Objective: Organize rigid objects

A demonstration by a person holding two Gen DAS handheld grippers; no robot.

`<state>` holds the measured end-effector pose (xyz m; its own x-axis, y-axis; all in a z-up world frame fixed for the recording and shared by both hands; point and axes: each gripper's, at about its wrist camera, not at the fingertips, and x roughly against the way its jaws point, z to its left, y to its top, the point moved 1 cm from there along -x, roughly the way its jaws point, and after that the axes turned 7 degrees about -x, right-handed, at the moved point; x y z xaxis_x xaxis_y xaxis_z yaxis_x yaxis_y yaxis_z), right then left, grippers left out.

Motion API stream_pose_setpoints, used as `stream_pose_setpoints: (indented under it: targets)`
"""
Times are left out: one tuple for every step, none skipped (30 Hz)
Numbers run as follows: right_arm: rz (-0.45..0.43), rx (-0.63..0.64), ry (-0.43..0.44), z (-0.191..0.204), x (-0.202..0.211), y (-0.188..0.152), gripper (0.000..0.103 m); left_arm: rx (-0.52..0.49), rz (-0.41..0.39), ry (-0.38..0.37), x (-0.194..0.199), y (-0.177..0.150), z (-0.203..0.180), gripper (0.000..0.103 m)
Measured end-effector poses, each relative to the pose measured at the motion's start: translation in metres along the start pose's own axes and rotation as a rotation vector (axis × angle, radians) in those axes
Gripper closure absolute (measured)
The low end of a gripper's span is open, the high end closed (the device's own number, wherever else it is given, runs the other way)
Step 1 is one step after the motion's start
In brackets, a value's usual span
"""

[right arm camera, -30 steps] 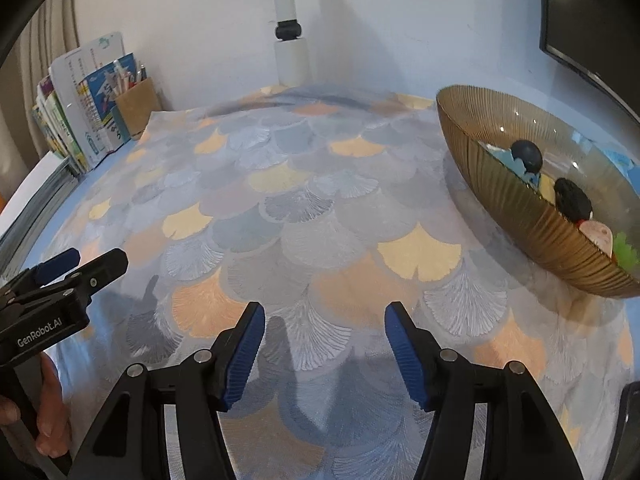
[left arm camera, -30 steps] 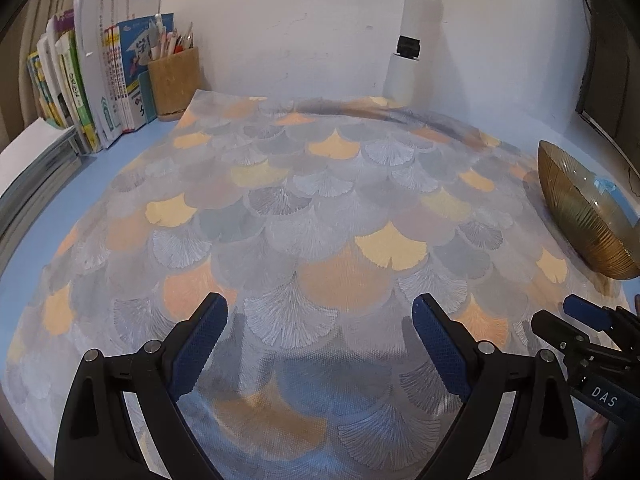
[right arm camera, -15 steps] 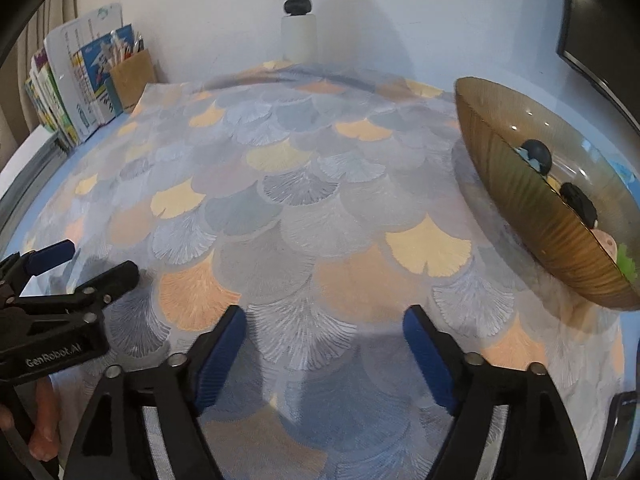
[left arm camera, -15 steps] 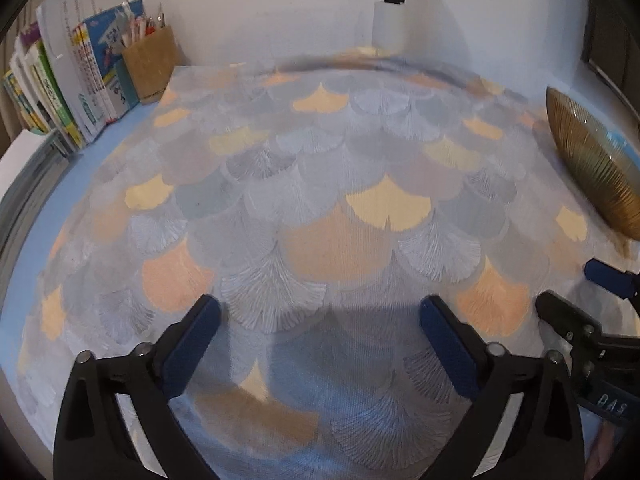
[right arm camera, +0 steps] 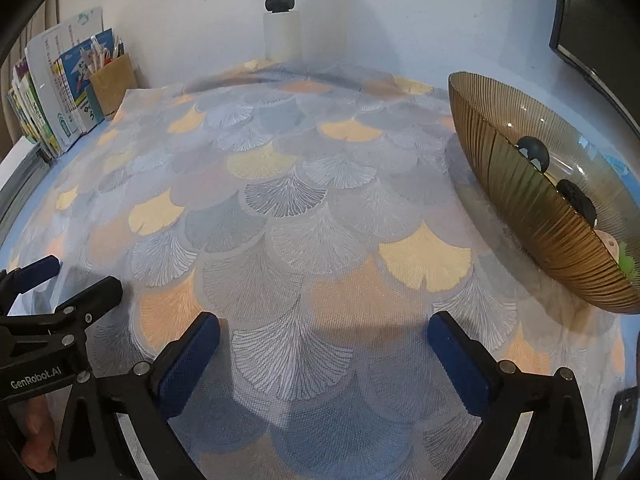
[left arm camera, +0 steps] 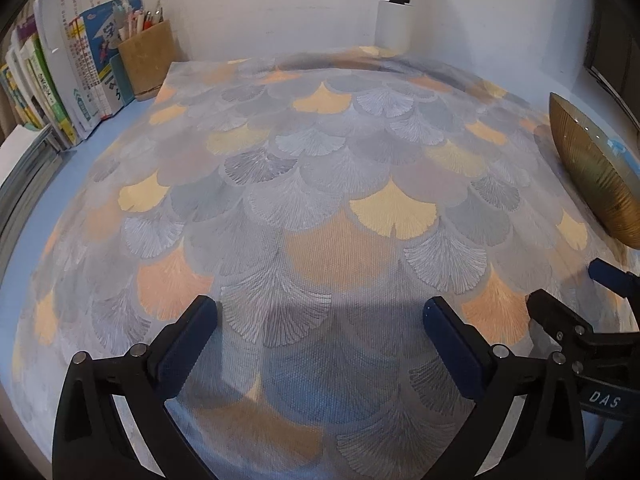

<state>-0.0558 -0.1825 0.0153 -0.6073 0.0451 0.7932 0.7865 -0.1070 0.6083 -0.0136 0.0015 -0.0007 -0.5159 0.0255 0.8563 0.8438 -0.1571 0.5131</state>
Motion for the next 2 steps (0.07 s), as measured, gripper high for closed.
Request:
stream_pose_setpoints:
  targets:
    - [0.0,0.0,0.0,0.0001,0.0001,0.0001,0.0,-0.001,0.001,-0.003,-0.0003,0.0004,-0.0001,0.0]
    - [0.0,0.0,0.001,-0.0004,-0.0002,0.0001,0.0,-0.004,0.001,-0.003,-0.0007,0.0011,-0.0008,0.0]
